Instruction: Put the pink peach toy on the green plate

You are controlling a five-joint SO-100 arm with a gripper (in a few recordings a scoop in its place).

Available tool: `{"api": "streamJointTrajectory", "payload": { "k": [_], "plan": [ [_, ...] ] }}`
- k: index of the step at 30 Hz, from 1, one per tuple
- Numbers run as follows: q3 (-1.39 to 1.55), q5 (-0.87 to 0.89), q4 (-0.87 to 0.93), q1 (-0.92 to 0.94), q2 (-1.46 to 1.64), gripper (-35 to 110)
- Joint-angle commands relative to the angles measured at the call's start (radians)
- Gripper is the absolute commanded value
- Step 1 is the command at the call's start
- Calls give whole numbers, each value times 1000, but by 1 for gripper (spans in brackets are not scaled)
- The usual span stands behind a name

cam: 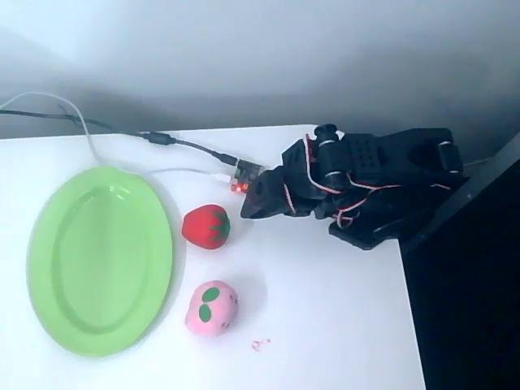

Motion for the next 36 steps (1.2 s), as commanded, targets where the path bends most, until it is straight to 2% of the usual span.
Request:
{"api": "streamJointTrajectory", "payload": {
  "k": [1, 6, 13, 16, 21, 27, 31, 36],
  "plan": [
    [-107, -106, -81, 38, -12, 0],
    [-443, -104, -195, 40, -227, 0],
    [-890, 101, -189, -14, -641, 40],
    [-1034, 126, -189, -84, -752, 50],
    [-1158, 230, -196, -311, -907, 50],
    [-1089, 445, -221, -578, -1000, 43],
    [-1035, 476, -239, -646, -1077, 40],
    [-1015, 476, -408, -653, -1197, 44]
  ]
}}
